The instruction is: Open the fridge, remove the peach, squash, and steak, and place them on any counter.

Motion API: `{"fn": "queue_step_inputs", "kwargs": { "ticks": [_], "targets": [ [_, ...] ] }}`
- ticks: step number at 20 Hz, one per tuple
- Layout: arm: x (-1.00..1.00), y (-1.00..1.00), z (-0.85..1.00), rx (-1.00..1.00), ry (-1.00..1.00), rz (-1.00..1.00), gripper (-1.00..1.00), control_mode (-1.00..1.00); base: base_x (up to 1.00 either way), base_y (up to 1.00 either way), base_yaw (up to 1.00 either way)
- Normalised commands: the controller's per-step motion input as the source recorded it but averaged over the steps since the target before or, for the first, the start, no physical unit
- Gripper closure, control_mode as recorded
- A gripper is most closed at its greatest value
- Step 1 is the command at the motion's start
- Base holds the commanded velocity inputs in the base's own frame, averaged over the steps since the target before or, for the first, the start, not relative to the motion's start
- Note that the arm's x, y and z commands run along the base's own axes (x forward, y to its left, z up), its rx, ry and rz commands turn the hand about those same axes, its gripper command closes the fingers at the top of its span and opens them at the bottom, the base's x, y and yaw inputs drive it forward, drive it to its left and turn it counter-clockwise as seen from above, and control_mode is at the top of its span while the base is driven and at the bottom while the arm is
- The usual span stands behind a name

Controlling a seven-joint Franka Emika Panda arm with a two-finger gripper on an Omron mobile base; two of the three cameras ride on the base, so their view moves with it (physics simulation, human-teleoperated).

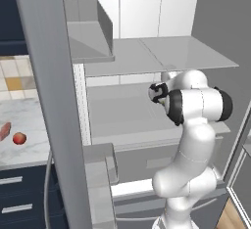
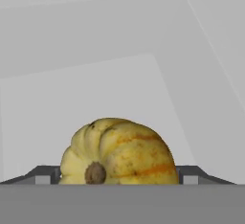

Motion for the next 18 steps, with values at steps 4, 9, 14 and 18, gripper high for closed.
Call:
{"fn": "queue_step_inputs", "kwargs": {
  "ticks": [4,9,14,18],
  "targets": [
    [-0.89,0.00,-0.77,0.00,0.18,0.00,1.00,-1.00,0.00,0.00,0.00],
    [-0.96,-0.07,-0.91,0.00,0.04,0.00,1.00,-1.00,0.00,0.00,0.00],
    [-1.00,-0.04,-0.40,0.00,-0.01,0.00,1.00,-1.00,0.00,0.00,0.00],
    [-1.00,0.00,0.00,0.00,0.00,0.04,1.00,-1.00,0.00,0.00,0.00]
  ]
}}
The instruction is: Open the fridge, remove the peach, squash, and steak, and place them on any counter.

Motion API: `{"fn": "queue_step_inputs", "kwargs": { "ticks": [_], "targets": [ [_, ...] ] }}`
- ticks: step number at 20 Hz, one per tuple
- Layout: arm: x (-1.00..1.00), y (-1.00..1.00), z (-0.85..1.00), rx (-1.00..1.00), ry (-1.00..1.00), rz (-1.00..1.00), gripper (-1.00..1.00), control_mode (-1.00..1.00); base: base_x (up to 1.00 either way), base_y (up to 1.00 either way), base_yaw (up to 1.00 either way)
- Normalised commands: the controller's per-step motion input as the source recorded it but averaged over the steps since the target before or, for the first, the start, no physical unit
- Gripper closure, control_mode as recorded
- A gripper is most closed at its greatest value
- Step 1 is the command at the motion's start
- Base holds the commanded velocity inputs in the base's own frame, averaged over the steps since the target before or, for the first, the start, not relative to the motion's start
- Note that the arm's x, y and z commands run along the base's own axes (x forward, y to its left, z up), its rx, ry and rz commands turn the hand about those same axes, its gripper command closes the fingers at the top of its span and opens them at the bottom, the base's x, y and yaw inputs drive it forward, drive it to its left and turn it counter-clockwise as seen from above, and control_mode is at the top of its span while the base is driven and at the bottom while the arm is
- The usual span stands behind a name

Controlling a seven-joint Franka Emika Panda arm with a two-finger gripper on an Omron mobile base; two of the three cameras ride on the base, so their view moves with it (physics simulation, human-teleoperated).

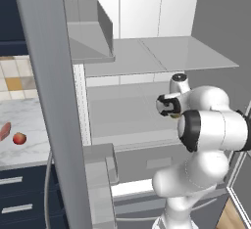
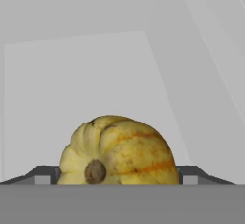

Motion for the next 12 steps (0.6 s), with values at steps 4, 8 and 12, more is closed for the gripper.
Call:
{"fn": "queue_step_inputs", "kwargs": {
  "ticks": [4,8,12],
  "targets": [
    [-1.00,0.00,0.29,0.00,0.00,0.06,1.00,-1.00,0.00,0.00,0.00],
    [-1.00,0.00,0.82,0.00,0.00,0.07,1.00,-1.00,0.00,0.00,0.00],
    [-1.00,0.14,1.00,-0.03,0.00,0.08,1.00,-1.00,0.00,0.00,0.00]
  ]
}}
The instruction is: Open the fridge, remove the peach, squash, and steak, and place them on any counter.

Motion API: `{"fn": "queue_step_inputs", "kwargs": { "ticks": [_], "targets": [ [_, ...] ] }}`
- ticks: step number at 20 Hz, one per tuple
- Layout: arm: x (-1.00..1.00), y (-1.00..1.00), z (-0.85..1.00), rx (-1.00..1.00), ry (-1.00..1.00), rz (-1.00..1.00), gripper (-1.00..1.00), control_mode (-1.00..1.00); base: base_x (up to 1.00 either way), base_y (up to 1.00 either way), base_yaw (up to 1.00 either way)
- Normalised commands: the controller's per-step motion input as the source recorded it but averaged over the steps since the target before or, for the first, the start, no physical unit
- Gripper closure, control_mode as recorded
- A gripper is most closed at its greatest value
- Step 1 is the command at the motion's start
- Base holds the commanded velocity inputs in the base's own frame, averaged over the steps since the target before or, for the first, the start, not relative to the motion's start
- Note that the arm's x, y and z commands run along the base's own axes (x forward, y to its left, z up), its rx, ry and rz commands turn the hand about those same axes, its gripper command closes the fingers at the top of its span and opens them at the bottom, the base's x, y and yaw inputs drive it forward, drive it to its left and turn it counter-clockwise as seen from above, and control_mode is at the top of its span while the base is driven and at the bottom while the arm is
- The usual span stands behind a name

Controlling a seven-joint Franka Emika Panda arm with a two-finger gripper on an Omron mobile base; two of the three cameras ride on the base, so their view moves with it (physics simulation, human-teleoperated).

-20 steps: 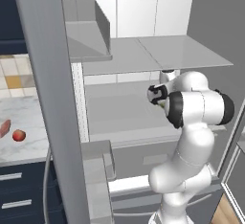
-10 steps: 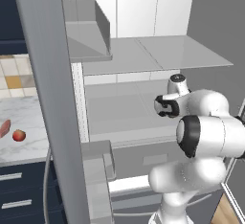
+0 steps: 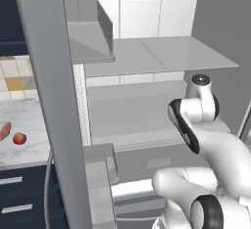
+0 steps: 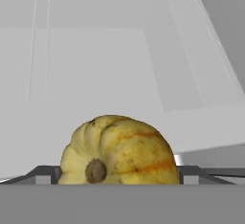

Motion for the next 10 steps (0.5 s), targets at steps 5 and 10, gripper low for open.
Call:
{"fn": "queue_step_inputs", "kwargs": {
  "ticks": [5,10],
  "targets": [
    [-1.00,0.45,0.84,-0.04,-0.17,0.13,1.00,-1.00,0.00,0.00,0.00],
    [-0.93,0.43,0.91,0.00,-0.24,0.14,1.00,-1.00,0.00,0.00,0.00]
  ]
}}
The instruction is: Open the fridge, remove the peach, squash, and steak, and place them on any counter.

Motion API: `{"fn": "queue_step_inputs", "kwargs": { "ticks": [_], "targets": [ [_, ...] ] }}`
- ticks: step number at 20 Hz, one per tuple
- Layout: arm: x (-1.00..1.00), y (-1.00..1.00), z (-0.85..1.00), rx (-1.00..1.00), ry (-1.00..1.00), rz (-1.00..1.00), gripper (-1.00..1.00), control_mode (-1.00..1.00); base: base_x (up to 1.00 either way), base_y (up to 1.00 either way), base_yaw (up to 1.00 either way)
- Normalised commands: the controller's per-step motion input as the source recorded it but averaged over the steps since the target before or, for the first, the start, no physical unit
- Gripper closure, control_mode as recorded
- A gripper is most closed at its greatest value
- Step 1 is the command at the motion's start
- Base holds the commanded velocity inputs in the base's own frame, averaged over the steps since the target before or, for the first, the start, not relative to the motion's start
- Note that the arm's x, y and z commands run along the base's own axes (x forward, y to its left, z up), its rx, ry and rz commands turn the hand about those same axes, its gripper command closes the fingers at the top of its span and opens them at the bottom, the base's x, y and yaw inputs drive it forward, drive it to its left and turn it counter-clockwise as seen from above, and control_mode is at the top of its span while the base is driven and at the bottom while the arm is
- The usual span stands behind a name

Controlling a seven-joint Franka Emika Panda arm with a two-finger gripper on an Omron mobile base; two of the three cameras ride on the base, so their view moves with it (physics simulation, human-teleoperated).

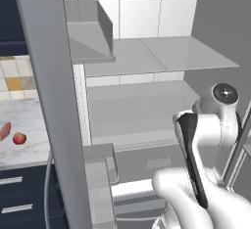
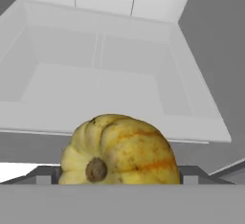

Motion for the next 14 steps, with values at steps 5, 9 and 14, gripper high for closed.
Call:
{"fn": "queue_step_inputs", "kwargs": {
  "ticks": [5,9,14],
  "targets": [
    [-1.00,0.08,1.00,0.00,-0.09,0.06,1.00,-1.00,0.00,0.00,0.00],
    [-0.99,0.09,0.89,0.00,0.00,0.03,1.00,-1.00,0.00,0.00,0.00],
    [-0.39,0.05,-0.12,0.00,0.01,0.05,1.00,-1.00,0.00,0.00,0.00]
  ]
}}
